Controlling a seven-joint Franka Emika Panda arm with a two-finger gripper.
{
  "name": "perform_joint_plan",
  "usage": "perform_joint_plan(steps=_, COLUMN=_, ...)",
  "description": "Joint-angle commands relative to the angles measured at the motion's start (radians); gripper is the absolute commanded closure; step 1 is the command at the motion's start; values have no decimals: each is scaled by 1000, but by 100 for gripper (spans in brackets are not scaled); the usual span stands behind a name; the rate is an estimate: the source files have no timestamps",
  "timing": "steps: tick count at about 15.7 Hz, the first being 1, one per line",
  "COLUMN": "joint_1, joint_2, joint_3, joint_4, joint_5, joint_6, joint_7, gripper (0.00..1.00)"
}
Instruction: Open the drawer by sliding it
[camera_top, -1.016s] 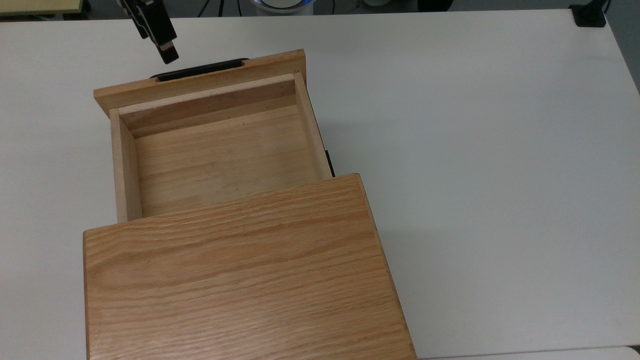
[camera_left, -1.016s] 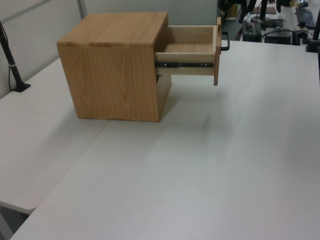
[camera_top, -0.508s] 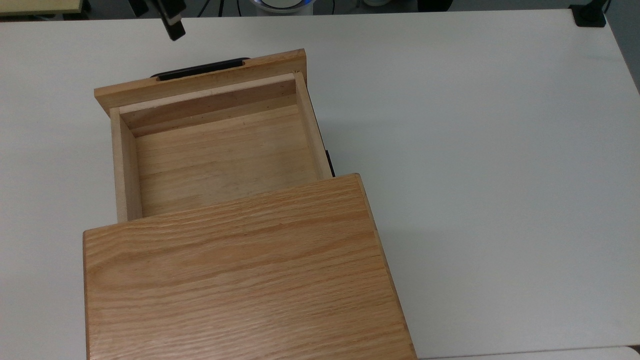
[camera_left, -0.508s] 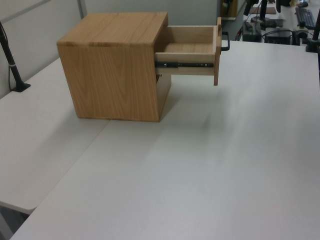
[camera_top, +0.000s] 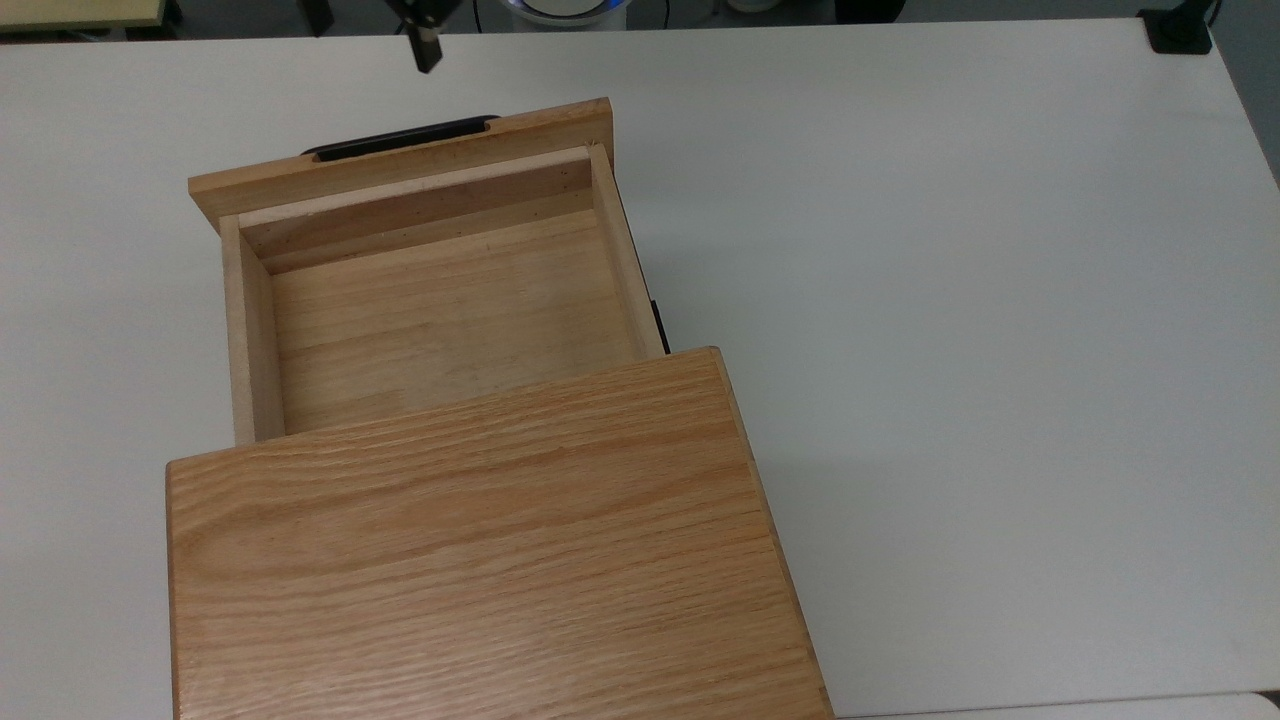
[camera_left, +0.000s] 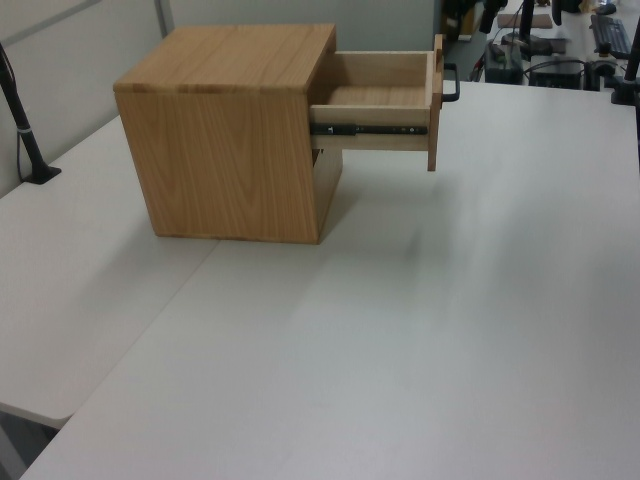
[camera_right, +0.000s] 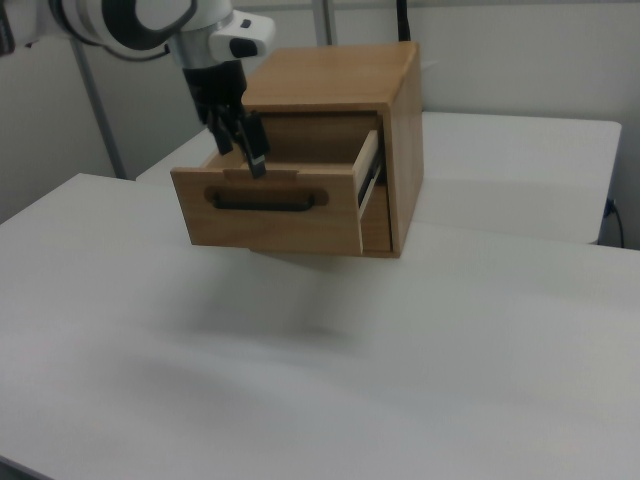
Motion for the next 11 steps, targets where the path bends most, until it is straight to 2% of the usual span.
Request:
perform_joint_plan(steps=1, joint_1=46, joint_2=-24, joint_3=-9, joint_4=-47, joint_5=-75, joint_6=-4, joint_7=-150, gripper=0)
perform_joint_plan(steps=4, joint_1=38, joint_2=-20, joint_3=-9, joint_4=-49, joint_5=-75, joint_6=-7, joint_7=-326, gripper=0)
perform_joint_plan(steps=11, joint_1=38, joint_2=-20, joint_3=-9, joint_4=-49, joint_5=-74, joint_6=-13, joint_7=-336, gripper=0)
